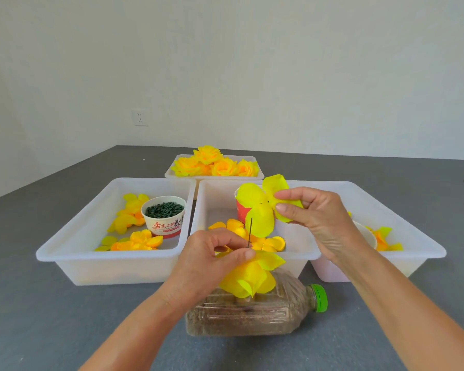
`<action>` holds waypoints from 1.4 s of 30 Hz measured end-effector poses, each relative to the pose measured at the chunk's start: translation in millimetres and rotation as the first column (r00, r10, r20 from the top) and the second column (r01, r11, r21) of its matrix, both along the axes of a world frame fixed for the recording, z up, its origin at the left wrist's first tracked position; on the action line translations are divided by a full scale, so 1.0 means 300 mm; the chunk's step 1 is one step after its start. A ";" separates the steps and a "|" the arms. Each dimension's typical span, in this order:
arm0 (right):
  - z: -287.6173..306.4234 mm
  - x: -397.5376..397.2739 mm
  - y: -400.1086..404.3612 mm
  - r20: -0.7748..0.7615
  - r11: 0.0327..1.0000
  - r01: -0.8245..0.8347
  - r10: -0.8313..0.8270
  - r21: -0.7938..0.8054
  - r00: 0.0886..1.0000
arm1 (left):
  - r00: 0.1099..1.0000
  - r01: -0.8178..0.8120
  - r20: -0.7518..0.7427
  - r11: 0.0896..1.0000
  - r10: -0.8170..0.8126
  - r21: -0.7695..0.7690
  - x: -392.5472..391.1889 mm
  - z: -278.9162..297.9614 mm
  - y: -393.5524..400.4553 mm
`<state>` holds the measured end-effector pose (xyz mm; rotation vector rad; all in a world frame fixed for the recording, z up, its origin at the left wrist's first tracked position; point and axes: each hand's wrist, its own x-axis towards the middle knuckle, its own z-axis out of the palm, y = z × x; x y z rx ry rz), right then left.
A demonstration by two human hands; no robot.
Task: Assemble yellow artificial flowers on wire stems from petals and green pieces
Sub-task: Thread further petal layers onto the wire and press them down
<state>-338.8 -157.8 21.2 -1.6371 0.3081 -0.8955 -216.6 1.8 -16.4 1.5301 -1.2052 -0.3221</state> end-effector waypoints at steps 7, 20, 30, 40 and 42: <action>0.035 0.000 0.017 0.019 0.998 0.058 -0.058 0.010 0.998 | 0.984 -0.153 0.060 0.974 0.165 -0.166 0.024 0.038 0.016; 0.098 0.057 0.078 -0.039 0.966 -0.039 0.051 0.256 0.998 | 0.778 -0.130 0.532 0.914 0.335 -0.385 0.069 0.152 -0.105; 0.085 0.071 0.039 -0.098 0.993 0.113 -0.110 0.031 0.989 | 0.923 -0.155 -0.377 0.974 0.084 -0.163 0.118 0.171 -0.106; 0.066 0.129 0.058 -0.147 0.998 -0.034 0.041 0.048 0.988 | 0.903 -0.055 -0.429 0.992 0.002 -0.113 0.108 0.154 -0.109; 0.058 0.129 0.064 -0.132 0.997 -0.042 0.051 0.070 0.990 | 0.900 -0.034 -0.435 0.993 -0.019 -0.112 0.108 0.148 -0.106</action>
